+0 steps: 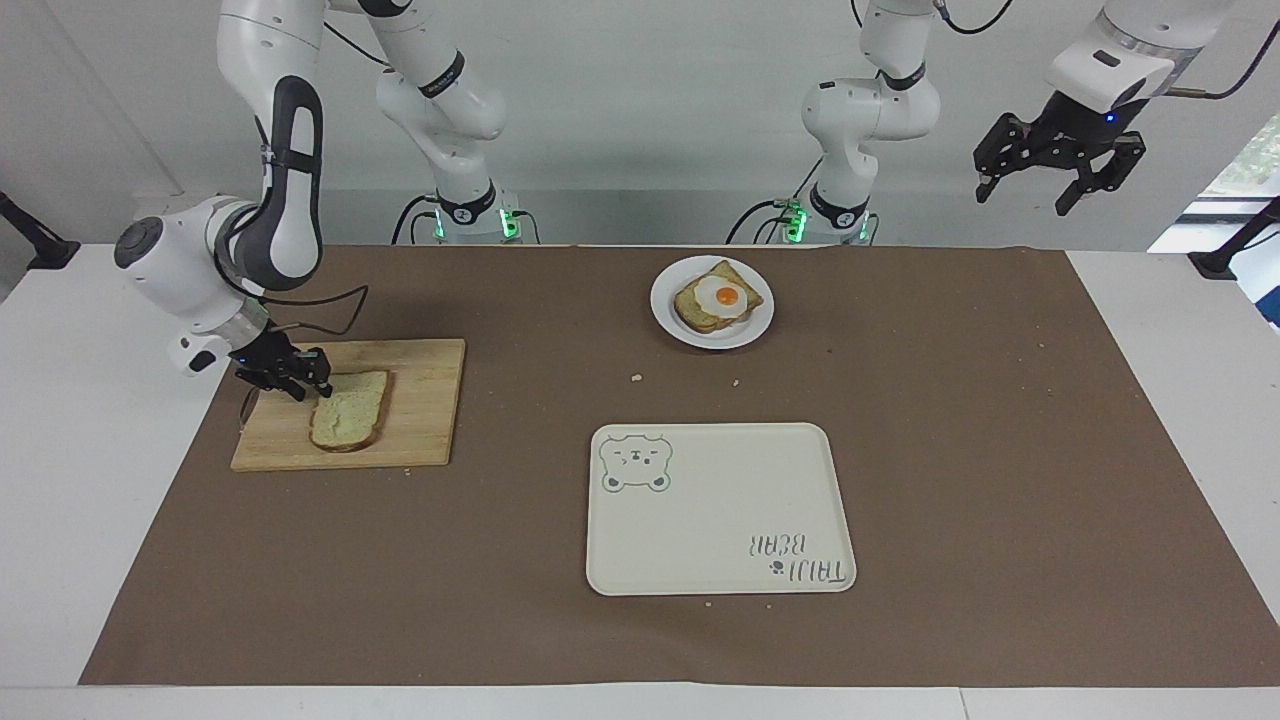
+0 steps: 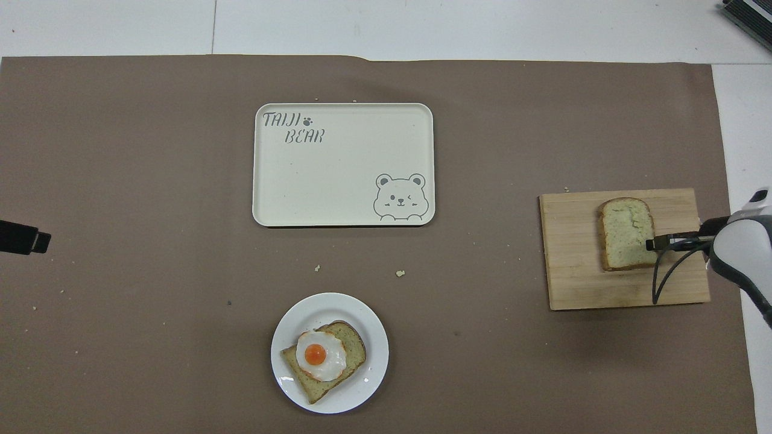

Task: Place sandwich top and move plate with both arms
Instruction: 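Grasp the bread slice with the right gripper and lift it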

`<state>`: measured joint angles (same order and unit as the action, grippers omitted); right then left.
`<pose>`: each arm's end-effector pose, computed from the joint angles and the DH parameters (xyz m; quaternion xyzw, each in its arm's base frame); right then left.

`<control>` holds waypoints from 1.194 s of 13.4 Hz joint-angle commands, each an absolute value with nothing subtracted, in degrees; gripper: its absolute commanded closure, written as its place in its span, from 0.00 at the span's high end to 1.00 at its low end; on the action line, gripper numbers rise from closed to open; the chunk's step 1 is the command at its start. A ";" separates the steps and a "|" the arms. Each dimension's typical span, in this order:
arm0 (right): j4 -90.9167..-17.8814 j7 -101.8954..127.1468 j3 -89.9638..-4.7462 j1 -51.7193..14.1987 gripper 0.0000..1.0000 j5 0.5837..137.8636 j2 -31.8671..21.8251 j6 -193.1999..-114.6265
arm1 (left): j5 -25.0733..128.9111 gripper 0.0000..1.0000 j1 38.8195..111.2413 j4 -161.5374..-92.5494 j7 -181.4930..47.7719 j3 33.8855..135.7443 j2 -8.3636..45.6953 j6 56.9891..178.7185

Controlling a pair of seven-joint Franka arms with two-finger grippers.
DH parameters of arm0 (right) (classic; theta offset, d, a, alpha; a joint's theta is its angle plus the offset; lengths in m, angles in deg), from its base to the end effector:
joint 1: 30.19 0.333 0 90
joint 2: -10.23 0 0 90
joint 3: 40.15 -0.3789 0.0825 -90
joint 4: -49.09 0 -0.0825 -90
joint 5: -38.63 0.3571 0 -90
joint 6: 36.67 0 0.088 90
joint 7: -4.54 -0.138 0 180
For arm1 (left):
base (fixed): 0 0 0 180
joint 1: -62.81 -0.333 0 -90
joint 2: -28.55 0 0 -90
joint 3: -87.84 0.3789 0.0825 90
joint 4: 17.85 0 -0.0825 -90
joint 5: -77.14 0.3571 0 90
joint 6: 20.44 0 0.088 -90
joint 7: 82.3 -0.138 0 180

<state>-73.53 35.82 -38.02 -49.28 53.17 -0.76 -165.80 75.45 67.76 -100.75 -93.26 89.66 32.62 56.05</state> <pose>0.5146 -0.1853 0.3594 -0.9951 -0.0038 -0.0060 0.0990 0.4711 -0.0295 0.7255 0.9917 -0.1258 -0.0193 0.0169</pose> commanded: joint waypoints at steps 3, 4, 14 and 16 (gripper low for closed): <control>-72.91 37.59 -38.31 -49.61 0.00 54.37 -1.72 -165.44 | 75.83 1.00 67.74 -102.40 -92.85 89.78 34.26 55.67; -71.77 37.50 -38.31 -49.52 0.00 54.37 -1.55 -163.86 | 75.83 1.00 67.74 -102.40 -92.85 89.78 34.26 55.67; -61.13 37.67 -42.34 -49.08 0.00 59.80 1.61 -147.16 | 75.83 1.00 67.65 -102.31 -92.85 89.78 34.26 55.67; -61.12 37.85 -44.80 -49.00 0.00 64.97 1.97 -143.56 | 75.83 1.00 67.65 -102.31 -92.85 89.78 34.26 55.67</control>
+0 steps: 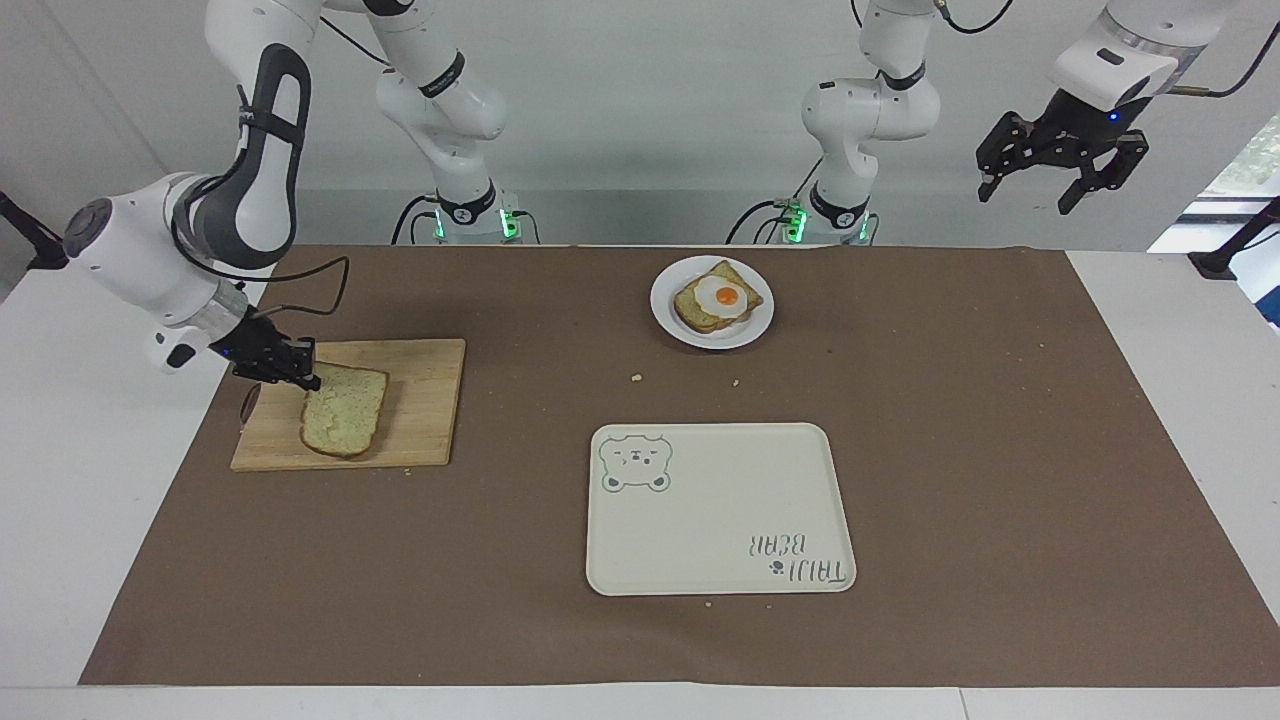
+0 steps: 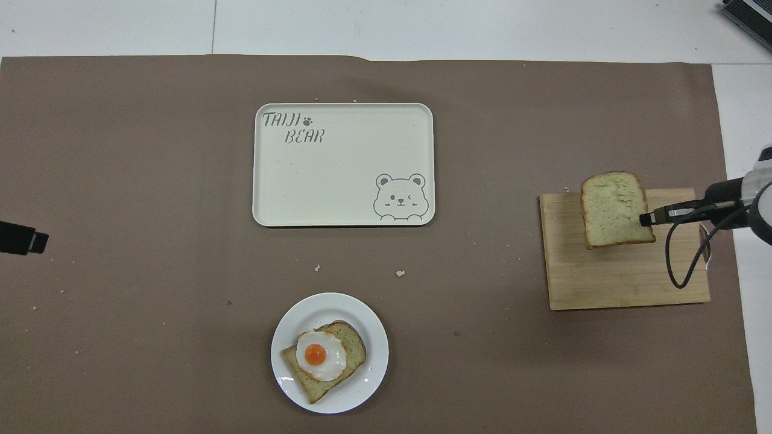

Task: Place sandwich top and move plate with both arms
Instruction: 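Carry the bread slice with the right gripper onto the egg toast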

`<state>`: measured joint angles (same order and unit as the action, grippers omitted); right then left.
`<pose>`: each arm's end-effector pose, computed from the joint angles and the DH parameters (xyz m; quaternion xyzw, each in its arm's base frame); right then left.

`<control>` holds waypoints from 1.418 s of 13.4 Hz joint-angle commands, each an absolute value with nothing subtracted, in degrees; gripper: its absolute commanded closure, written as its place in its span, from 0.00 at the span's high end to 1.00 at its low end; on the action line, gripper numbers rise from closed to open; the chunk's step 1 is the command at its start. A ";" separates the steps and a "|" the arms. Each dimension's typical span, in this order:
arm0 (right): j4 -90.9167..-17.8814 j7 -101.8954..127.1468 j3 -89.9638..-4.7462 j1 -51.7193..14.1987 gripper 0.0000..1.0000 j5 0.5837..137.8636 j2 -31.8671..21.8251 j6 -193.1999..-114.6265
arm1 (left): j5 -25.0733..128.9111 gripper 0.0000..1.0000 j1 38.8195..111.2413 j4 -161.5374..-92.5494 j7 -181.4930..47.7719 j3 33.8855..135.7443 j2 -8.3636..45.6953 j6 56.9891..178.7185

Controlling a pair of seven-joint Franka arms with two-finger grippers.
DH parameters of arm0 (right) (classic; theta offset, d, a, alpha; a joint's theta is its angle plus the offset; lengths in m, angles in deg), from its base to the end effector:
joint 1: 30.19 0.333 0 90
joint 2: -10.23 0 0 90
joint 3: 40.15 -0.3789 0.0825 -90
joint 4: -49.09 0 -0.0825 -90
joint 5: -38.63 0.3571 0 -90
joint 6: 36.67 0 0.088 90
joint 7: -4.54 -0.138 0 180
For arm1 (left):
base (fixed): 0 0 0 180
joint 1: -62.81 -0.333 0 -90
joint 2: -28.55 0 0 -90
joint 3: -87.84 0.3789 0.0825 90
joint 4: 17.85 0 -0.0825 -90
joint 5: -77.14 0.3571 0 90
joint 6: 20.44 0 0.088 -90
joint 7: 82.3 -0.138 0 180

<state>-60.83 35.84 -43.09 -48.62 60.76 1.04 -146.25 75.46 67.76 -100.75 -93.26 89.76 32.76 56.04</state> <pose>0.5510 -0.1148 0.4484 -0.9789 -0.0561 0.0039 0.1966 0.4702 -0.0285 0.7266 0.9919 -0.1249 -0.0182 0.0168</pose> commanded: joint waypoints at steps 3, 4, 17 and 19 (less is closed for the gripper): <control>-61.65 37.94 -50.59 -48.91 0.00 68.93 2.58 -139.59 | 75.83 1.00 67.65 -102.31 -92.85 89.78 34.26 55.67; -62.26 37.68 -52.61 -48.91 0.00 69.83 3.02 -138.72 | 75.83 1.00 67.65 -102.31 -92.85 89.78 34.26 55.67; -77.82 -1.23 -54.57 -13.59 0.00 80.47 11.64 -164.89 | 75.83 1.00 67.65 -102.31 -92.85 89.78 34.26 55.67; -79.92 -7.03 -54.57 -10.95 0.00 82.82 12.51 -165.60 | 75.83 1.00 67.65 -102.31 -92.85 89.78 34.26 55.67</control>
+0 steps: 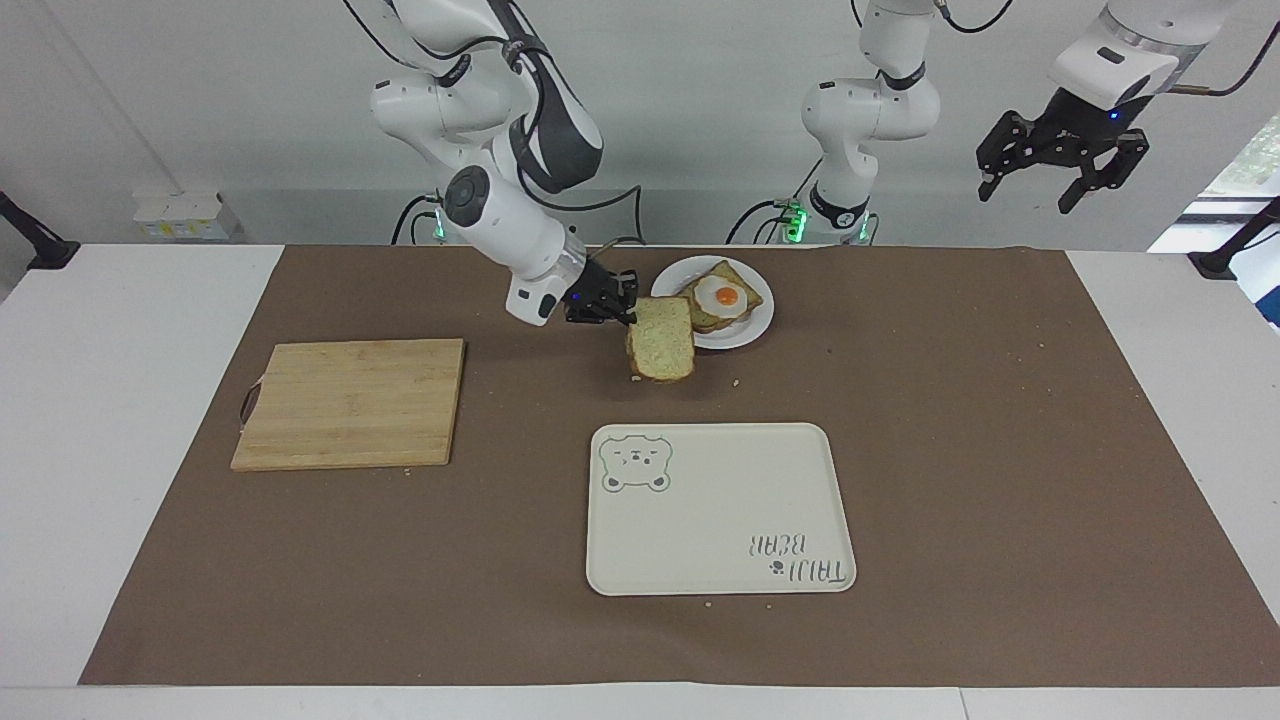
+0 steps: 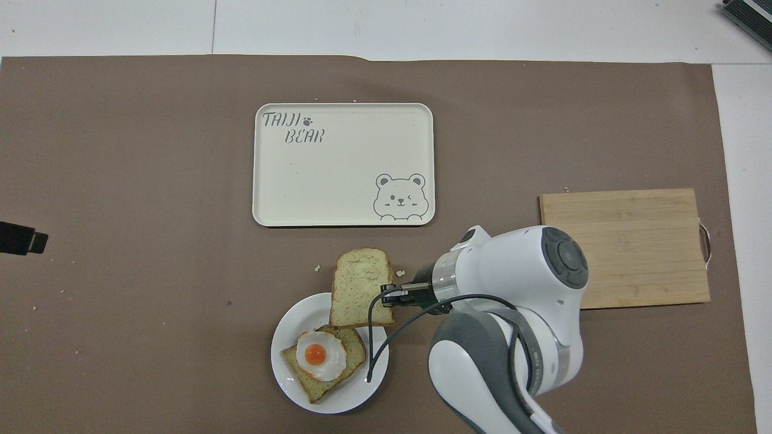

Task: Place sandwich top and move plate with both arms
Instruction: 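Carry the bread slice with the right gripper onto the egg toast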

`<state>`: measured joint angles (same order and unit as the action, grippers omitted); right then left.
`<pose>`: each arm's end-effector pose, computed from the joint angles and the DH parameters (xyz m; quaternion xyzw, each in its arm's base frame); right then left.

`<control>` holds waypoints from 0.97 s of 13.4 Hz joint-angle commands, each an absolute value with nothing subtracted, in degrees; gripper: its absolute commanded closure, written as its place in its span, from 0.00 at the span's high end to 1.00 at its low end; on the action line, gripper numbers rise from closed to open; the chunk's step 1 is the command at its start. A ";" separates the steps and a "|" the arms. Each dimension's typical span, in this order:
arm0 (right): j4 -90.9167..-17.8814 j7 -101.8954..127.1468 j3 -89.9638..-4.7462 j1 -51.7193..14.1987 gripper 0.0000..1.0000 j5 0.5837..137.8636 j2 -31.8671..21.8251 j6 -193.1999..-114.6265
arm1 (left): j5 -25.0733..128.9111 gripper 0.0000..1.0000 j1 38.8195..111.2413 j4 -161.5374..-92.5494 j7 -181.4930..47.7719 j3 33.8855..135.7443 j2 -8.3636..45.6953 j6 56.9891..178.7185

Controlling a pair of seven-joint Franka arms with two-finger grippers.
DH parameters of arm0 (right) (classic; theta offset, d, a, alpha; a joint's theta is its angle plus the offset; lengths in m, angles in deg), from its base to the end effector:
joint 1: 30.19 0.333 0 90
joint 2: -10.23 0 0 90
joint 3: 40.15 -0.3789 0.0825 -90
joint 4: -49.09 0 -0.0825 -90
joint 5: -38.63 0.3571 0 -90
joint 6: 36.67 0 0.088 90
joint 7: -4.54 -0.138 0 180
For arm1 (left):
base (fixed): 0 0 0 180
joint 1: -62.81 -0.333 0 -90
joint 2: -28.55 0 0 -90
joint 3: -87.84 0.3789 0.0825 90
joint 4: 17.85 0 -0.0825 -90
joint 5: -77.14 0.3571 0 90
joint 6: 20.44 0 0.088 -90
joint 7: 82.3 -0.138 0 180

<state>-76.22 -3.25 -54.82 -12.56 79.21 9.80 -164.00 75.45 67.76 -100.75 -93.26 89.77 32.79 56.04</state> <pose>0.4227 0.3103 0.4453 -0.9600 0.0027 0.0837 0.2670 0.4700 -0.0284 0.7269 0.9919 -0.1249 -0.0179 0.0169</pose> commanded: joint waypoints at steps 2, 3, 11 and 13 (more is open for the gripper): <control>-81.86 -14.58 -54.57 -8.14 0.00 85.21 13.74 -168.75 | 75.83 1.00 67.65 -102.31 -92.85 89.78 34.26 55.67; -82.13 -19.23 -54.57 -6.99 0.00 85.22 14.18 -168.94 | 75.83 1.00 67.65 -102.31 -92.85 89.78 34.26 55.67; -87.67 -28.33 -54.66 2.85 0.00 92.84 10.33 -182.37 | 75.83 1.00 67.65 -102.31 -92.85 89.78 34.26 55.32; -87.06 -35.15 -54.57 2.86 0.73 93.39 10.06 -182.48 | 75.83 1.00 67.65 -102.31 -92.85 89.78 34.26 55.32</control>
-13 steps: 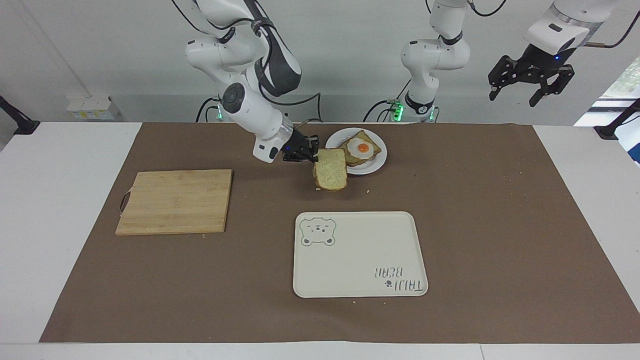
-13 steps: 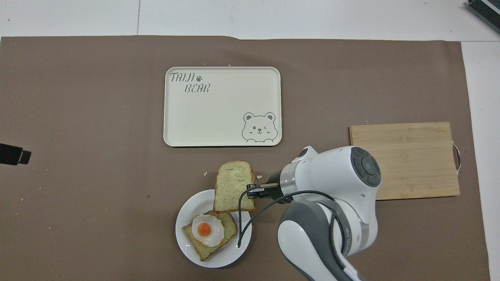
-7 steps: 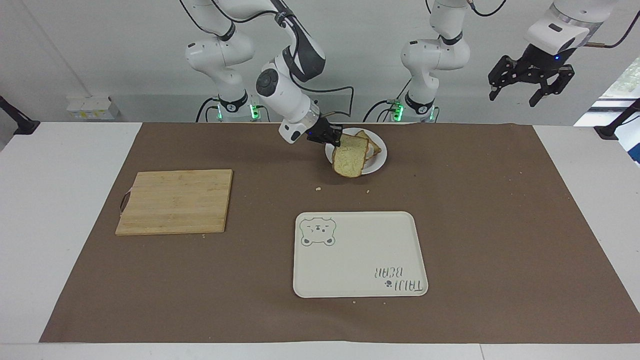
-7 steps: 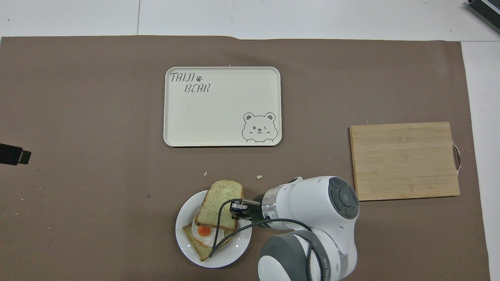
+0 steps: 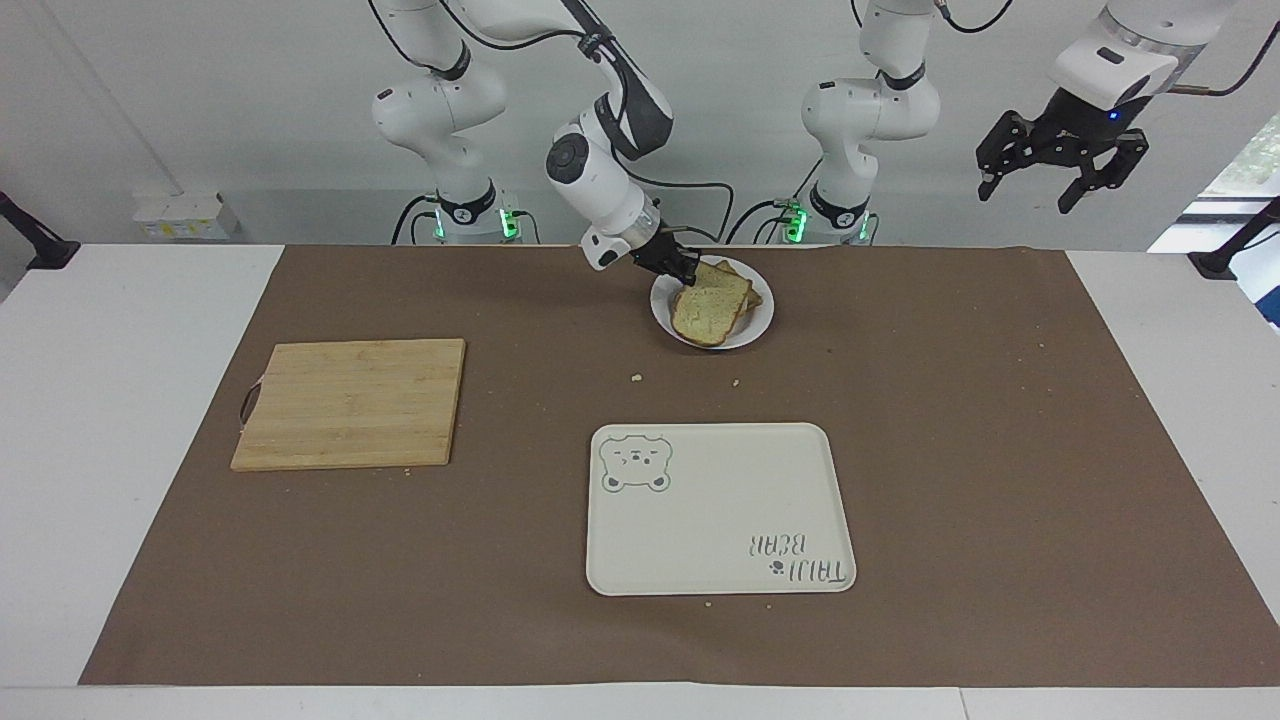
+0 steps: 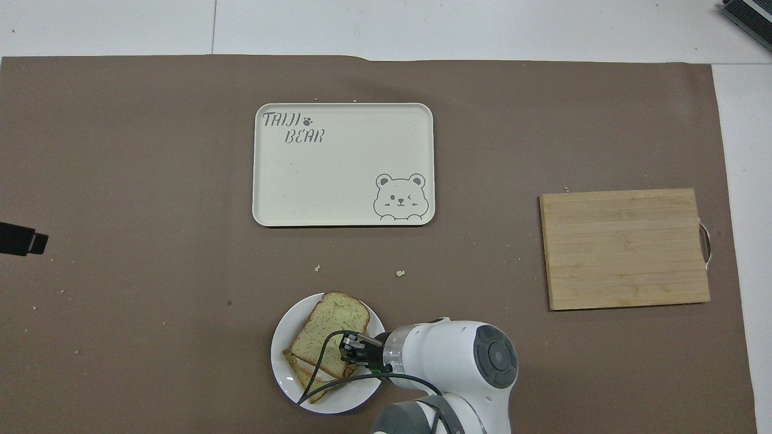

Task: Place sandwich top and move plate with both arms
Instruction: 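Open the right gripper and withdraw it toward the wooden board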

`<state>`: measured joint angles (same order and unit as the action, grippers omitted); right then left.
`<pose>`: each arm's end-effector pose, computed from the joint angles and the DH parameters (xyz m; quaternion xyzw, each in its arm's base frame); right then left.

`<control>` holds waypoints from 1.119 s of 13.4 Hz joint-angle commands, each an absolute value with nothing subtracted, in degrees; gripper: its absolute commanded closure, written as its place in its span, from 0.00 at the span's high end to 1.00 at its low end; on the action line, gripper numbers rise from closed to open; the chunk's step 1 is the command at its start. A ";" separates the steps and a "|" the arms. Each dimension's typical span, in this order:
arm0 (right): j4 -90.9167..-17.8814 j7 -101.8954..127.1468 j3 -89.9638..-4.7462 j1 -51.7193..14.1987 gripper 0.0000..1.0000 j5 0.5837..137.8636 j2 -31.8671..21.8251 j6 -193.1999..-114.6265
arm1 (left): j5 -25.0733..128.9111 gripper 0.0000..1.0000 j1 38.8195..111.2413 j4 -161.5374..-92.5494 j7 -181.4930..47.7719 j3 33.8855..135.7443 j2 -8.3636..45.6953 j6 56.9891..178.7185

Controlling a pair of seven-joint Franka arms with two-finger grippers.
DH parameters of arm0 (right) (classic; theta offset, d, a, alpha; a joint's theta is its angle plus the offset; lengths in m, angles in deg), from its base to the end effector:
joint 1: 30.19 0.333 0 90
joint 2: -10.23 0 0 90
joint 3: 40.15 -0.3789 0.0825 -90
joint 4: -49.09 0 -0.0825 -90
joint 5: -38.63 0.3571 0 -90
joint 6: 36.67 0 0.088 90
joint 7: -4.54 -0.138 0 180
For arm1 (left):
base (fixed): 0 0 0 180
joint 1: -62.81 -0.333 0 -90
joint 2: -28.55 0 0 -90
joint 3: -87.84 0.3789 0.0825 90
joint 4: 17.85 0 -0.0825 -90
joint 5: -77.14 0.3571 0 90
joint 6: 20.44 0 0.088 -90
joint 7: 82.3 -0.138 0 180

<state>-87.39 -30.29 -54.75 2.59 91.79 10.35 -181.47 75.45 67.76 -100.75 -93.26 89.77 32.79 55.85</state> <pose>0.3323 0.3702 0.3891 -0.9244 0.2461 0.1370 0.2572 0.4695 -0.0284 0.7266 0.9918 -0.1249 -0.0196 0.0170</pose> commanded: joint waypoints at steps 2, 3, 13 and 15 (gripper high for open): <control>-86.97 -37.91 -54.31 2.34 1.00 93.39 11.98 -182.13 | 75.83 1.00 67.65 -102.31 -92.85 89.78 34.26 55.32; -86.97 -37.91 -54.13 1.55 1.00 93.39 13.64 -181.43 | 75.83 1.00 67.65 -102.31 -92.85 89.78 34.26 55.41; -69.67 -36.95 -54.04 -18.13 1.00 69.87 17.00 -150.60 | 75.22 1.00 67.65 -103.44 -92.85 89.86 35.05 52.77; -65.19 -36.42 -54.04 -21.03 1.00 62.32 16.91 -146.55 | 73.20 1.00 67.04 -106.51 -93.11 89.95 36.80 53.47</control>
